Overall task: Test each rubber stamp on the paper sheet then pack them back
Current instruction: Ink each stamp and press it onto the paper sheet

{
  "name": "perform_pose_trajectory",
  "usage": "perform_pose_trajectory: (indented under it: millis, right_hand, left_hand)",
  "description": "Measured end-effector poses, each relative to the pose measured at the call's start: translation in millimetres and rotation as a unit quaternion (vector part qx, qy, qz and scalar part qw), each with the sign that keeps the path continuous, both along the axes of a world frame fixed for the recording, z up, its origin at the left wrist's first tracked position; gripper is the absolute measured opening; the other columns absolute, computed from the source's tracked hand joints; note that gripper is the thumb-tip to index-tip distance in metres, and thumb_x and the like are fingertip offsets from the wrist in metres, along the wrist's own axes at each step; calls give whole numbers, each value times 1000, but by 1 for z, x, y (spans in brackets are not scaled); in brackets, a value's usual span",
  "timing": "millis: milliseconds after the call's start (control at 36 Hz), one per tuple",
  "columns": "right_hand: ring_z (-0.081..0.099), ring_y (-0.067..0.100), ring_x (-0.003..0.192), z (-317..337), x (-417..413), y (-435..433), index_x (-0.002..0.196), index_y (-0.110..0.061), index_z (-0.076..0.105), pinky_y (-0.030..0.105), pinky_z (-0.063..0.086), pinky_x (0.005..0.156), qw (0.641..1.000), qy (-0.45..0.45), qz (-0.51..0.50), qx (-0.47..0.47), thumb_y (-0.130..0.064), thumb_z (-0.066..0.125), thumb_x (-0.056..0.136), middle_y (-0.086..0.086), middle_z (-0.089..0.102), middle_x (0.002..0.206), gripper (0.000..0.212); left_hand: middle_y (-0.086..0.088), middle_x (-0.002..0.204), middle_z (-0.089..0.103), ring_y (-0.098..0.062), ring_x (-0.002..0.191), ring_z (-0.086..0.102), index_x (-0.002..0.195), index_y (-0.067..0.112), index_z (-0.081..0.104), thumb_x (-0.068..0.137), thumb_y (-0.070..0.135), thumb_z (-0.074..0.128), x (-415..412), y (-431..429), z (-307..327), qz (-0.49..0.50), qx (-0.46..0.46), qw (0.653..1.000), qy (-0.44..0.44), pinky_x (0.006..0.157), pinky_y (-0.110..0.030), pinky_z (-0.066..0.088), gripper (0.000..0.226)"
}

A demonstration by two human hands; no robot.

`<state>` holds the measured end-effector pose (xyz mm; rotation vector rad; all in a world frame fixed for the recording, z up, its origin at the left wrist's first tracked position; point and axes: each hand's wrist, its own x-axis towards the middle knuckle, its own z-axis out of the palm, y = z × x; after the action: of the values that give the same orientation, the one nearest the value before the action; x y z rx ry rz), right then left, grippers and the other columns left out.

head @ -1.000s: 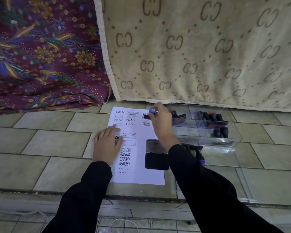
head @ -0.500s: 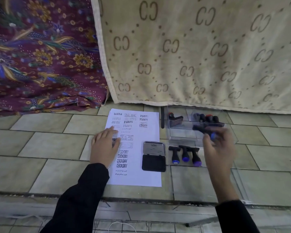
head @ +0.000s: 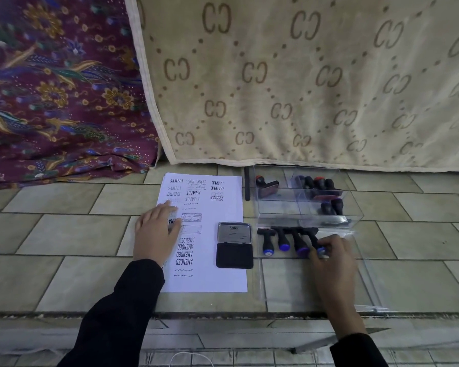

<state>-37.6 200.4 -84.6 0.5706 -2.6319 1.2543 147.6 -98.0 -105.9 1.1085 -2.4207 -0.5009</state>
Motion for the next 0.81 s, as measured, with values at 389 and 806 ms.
perform_pose_trajectory:
  millis: [389,806]
  right_hand:
    - [50,11,73,17,-7,-4,84,-14,61,16,37,61,1000,8,22,20,-5,69,78,3,60,88,13]
    - [61,19,81,85,-86,-124,93,-7,65,25,47,72,988,8,133,74,-9,62,84,7,67,89,10]
  left_hand:
    - [9,143,48,-16,132,37,121,27,56,93,32,52,0,-1,1,1,-4,1000,-1,112,-37,18,29]
    - [10,143,47,-15,131,38,122,27,56,93,32,53,0,0,3,0,-10,1000,-7,110,-35,18,29]
